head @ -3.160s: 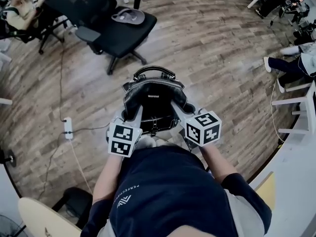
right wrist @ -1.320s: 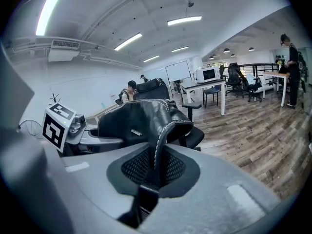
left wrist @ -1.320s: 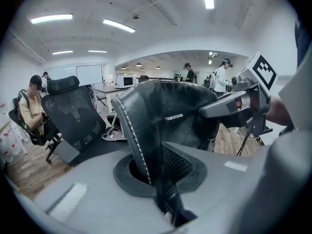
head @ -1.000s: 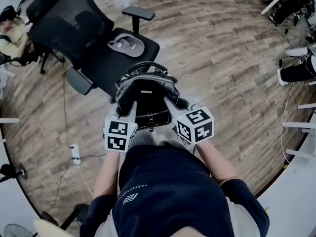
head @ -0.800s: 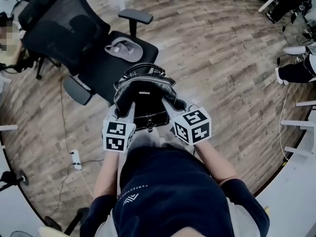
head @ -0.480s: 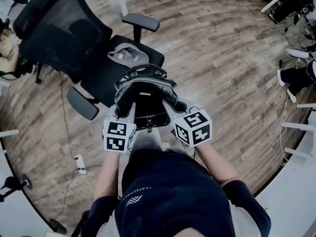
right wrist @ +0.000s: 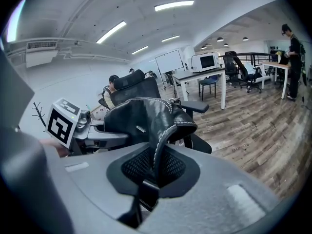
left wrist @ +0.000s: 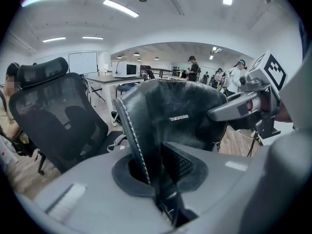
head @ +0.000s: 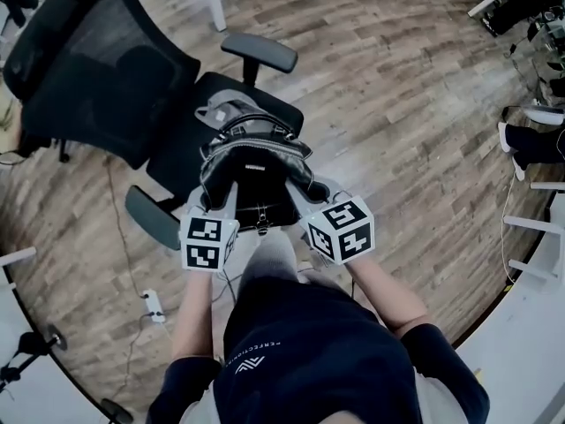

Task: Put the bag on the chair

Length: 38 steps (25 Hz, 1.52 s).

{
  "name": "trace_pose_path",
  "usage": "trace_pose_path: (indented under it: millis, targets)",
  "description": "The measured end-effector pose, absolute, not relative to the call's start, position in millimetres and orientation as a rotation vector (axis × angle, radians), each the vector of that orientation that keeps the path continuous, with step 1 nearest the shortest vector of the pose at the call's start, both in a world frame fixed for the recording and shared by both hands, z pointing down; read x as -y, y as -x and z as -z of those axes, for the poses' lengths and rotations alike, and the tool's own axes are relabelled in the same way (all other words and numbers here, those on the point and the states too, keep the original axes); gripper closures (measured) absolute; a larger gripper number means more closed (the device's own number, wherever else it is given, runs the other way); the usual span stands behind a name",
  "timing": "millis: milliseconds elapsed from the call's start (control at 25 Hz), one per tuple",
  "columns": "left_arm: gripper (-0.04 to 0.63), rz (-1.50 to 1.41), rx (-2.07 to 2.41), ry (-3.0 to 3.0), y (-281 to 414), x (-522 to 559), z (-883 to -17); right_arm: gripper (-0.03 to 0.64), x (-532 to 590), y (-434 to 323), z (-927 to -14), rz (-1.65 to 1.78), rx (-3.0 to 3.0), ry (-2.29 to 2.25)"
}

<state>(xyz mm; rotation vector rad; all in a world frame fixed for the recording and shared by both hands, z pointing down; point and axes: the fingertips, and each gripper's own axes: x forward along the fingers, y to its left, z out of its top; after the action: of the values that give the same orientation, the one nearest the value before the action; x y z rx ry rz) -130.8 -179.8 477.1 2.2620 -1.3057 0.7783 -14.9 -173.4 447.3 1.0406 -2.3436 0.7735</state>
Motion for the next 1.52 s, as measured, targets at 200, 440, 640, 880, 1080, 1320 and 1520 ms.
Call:
trace_pose_path:
  millis: [200, 440, 640, 880, 1080, 1320, 1520]
  targets:
    - [0.52, -0.799, 1.283, -2.247, 148, 211, -487, 0.589, 201, 31, -457, -0.798, 2.324, -1.045]
    - [0.514, -0.82, 1.263, -2.246, 166, 247, -497, 0.589, 229, 50, -469, -0.826, 2.307, -1.046]
    - [0.502, -0.884, 1.267, -2.241, 179, 274, -505, 0.588, 245, 64, -481, -0.872, 2.29, -1.067]
    - [0.492, -0.935, 1.277, -2.255, 190, 304, -519, 0.586, 259, 75, -496, -0.881, 2.263, -1.081]
    - [0.482, -0.953, 1.263, -2.215, 195, 318, -541, 0.584, 264, 83, -514, -0.882, 2.224, -1.087]
    - [0.472, -0.967, 1.241, -2.199, 199, 323, -564, 0.581, 261, 89, -532, -0.94, 2.2, -1.057]
    - [0.455, -0.925, 1.244, -2.149, 203, 318, -579, 0.578, 261, 89, -541, -0.956, 2.215, -1.044]
